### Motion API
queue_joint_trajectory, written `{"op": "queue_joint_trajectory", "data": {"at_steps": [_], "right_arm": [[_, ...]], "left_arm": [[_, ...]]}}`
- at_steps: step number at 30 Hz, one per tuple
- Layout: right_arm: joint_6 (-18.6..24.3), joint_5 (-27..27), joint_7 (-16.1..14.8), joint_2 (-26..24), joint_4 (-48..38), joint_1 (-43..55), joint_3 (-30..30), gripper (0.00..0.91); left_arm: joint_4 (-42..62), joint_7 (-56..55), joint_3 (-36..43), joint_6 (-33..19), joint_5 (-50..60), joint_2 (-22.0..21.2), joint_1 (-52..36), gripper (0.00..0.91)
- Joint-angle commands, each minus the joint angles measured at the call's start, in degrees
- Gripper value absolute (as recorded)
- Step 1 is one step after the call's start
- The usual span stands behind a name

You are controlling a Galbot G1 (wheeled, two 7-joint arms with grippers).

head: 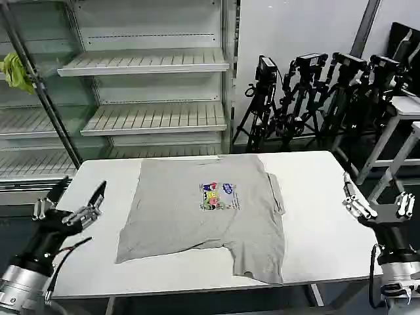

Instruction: Fold and organize the clothes.

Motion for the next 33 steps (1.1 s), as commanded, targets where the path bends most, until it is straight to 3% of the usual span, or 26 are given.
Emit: {"op": "queue_joint_trajectory", "data": {"at_steps": [1,17,33], "right_arm": [[-8.8,14.4,9.0,-10.5,2.8,-9.5,-5.1,0.907],[-13.5,11.8,11.0,-9.8,0.4,-4.3,-23.4,0.907],[-14.0,11.6,11.8,-8.8,-2.4,-2.2,-30.7,0.907]], "left_arm": [[0.1,-6.2,1.5,4.0,-11.0,7.5,9.3,0.907],[7.3,-6.0,7.2,5.6,-10.7,10.0,6.7,0.907],[15.8,-5.7,13.7,5.8,-8.4,10.6,1.5,0.907]]}}
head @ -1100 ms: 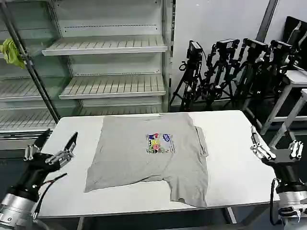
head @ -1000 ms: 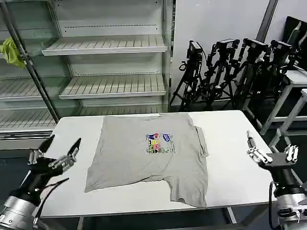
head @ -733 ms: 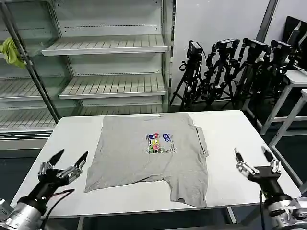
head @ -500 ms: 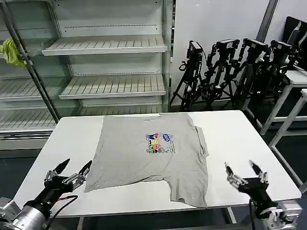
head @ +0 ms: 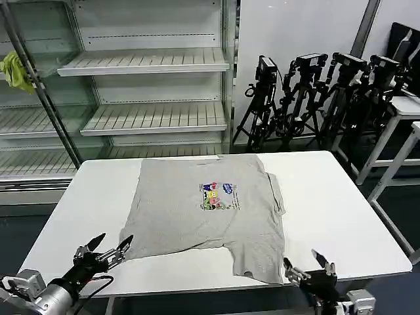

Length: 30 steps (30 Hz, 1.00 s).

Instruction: Fold and organize the clothes.

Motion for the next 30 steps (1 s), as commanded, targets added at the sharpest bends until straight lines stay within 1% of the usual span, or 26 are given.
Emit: {"op": "queue_joint_trajectory", "data": {"at_steps": [1,11,20,30], "right_arm": [[-0.8,0.2,0.6,0.1,-1.3,1.3,-7.2,0.907],[-0.3,-1.8,0.1,1.1,-2.9,2.3,-10.4,0.907],[0.3,-3.3,-0.2,1.6,-3.3,2.1,-11.1,0.907],[0.6,-4.1,-0.4,1.9,-3.5,2.0,-11.0,0.907]], "left_arm": [[5.5,-0.1,3.9,0.3,1.1,0.8,-3.0,0.907],[7.4,0.4,4.5,0.0,2.9,-0.2,-4.7,0.907],[8.3,0.9,4.4,-0.1,4.0,-0.4,-3.4,0.907],[7.1,1.2,6.2,-0.1,5.5,-0.9,-2.4,0.907]]}}
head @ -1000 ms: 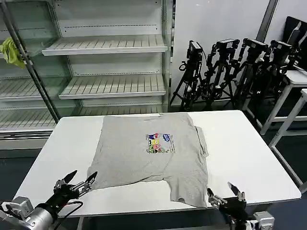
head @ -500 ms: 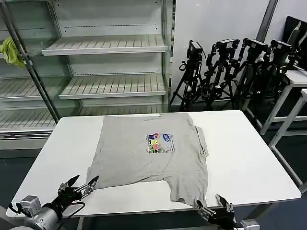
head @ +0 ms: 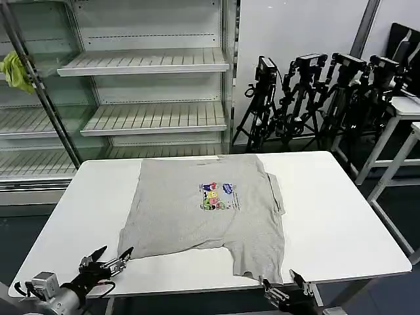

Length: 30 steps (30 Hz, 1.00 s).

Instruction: Fold and organize the clothes.

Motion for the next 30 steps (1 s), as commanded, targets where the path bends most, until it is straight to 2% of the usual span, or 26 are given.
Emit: {"op": "queue_joint_trajectory", "data": {"at_steps": [1,9,14,15,16,17,18,19,22,23,24,25,27,30], "right_arm": [[-0.1,-0.7,-0.1,0.2,-0.3,-0.1,-1.0,0.907],[-0.1,-0.8,-0.2,0.2,-0.1,0.0,-0.9,0.907],[-0.1,-1.1,-0.4,0.2,-0.3,0.0,-0.9,0.907],[-0.1,-1.1,-0.4,0.2,-0.3,0.0,-0.8,0.907],[-0.1,-1.2,-0.5,0.2,-0.3,0.0,-0.8,0.907],[-0.1,-1.3,-0.6,0.2,-0.3,-0.1,-0.8,0.877],[-0.1,-1.3,-0.6,0.2,-0.3,-0.1,-0.8,0.846],[-0.1,-1.4,-0.7,0.2,-0.4,-0.1,-0.8,0.766],[-0.1,-1.6,-0.8,0.2,-0.4,-0.1,-0.7,0.625],[-0.1,-1.7,-0.9,0.2,-0.3,-0.2,-0.7,0.514],[-0.1,-1.8,-0.9,0.2,-0.3,-0.2,-0.7,0.423],[0.0,-1.8,-1.1,0.2,-0.3,-0.2,-0.7,0.272],[0.0,-2.1,-1.2,0.2,-0.4,-0.2,-0.8,0.141],[0.1,-2.5,-1.3,0.3,-0.4,-0.4,-0.8,0.010]], "left_arm": [[0.4,0.2,1.3,0.0,1.4,-0.2,0.2,0.907],[1.1,0.6,2.1,0.0,2.1,-0.2,0.4,0.907],[1.5,0.7,2.6,0.0,2.7,-0.3,0.2,0.766],[1.5,0.7,2.7,-0.1,2.7,-0.3,0.2,0.665],[1.5,0.8,2.7,-0.1,2.7,-0.4,0.2,0.625],[1.6,0.9,2.8,-0.1,2.8,-0.4,0.1,0.504],[1.6,0.9,2.8,-0.1,2.9,-0.4,0.0,0.453],[1.6,0.9,2.9,-0.1,2.9,-0.5,0.0,0.353],[1.5,1.1,2.9,-0.1,3.1,-0.5,0.1,0.212],[1.4,1.1,2.8,-0.1,3.1,-0.5,0.2,0.151],[1.4,1.2,2.8,-0.1,3.1,-0.5,0.2,0.131],[1.3,1.2,2.8,-0.2,3.1,-0.5,0.3,0.121],[1.3,1.3,2.7,-0.2,3.2,-0.4,0.3,0.111],[1.3,1.3,2.6,-0.3,3.3,-0.4,0.4,0.111]]}}
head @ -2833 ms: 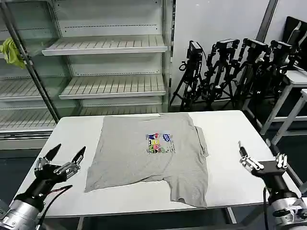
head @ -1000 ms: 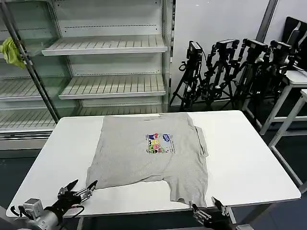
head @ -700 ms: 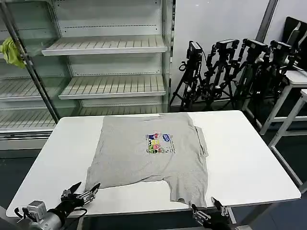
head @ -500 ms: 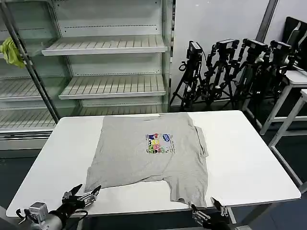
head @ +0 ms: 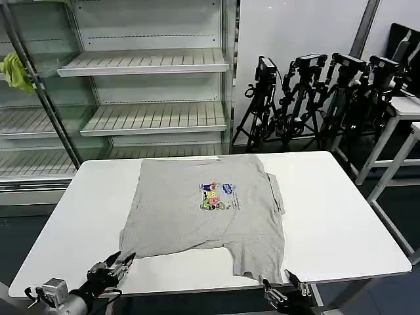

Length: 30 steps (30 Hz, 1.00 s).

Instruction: Fold and organize the clothes.

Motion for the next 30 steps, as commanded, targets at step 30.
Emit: {"op": "queue_joint_trajectory", "data": {"at_steps": [30], "right_arm": [[2.1,-2.4,-1.0,-2.1,4.2,-5.4,3.6,0.000]], "left_arm": [[-2.5,1.6,-2.3,-1.7,3.2,-0.7,3.7,0.060]]}}
